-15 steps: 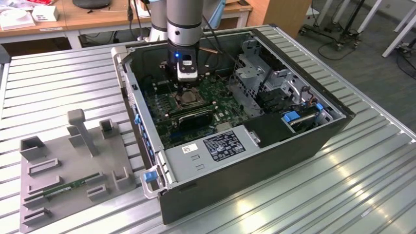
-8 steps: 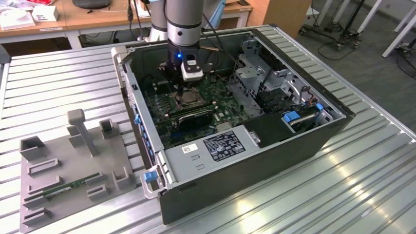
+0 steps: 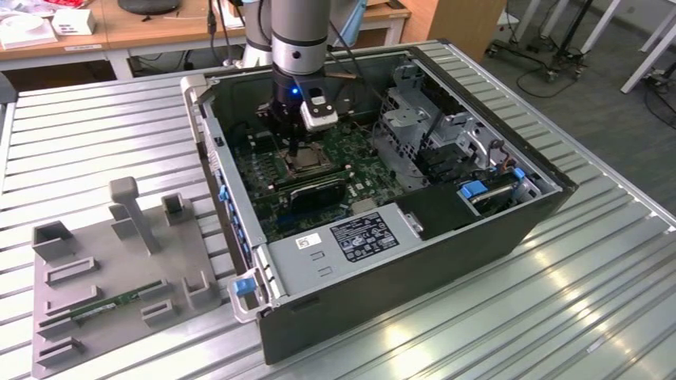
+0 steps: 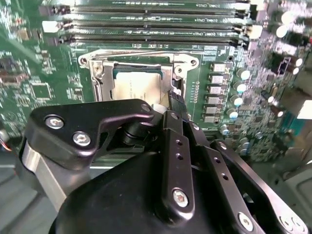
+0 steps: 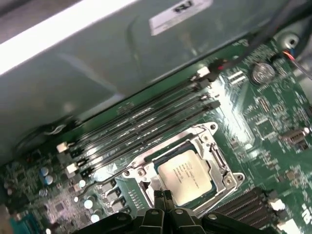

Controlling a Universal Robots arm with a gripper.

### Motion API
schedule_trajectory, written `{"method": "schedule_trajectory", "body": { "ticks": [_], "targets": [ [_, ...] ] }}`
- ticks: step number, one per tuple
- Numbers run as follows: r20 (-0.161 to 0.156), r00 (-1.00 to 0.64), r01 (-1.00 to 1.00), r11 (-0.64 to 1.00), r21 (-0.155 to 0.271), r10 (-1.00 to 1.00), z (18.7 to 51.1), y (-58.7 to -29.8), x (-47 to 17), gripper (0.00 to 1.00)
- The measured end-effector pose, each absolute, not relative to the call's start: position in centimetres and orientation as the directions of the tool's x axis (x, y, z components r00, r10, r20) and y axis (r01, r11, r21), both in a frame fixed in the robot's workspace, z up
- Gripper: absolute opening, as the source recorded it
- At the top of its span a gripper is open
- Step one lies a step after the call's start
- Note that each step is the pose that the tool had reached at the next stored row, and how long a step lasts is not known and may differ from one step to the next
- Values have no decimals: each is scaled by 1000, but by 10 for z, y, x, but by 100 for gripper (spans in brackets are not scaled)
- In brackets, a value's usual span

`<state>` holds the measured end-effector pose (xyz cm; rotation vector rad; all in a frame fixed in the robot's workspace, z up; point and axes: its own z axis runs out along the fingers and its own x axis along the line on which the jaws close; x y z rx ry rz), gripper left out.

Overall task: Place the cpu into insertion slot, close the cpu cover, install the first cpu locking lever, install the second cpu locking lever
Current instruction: 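Close the cpu cover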

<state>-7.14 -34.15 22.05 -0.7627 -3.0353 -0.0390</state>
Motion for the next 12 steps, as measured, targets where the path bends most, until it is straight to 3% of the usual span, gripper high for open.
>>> {"method": "schedule_trajectory", "body": {
  "ticks": [12],
  "targets": [
    [17, -938, 346, 938, 21, 346, 221, -342, -72, 11]
  ]
}}
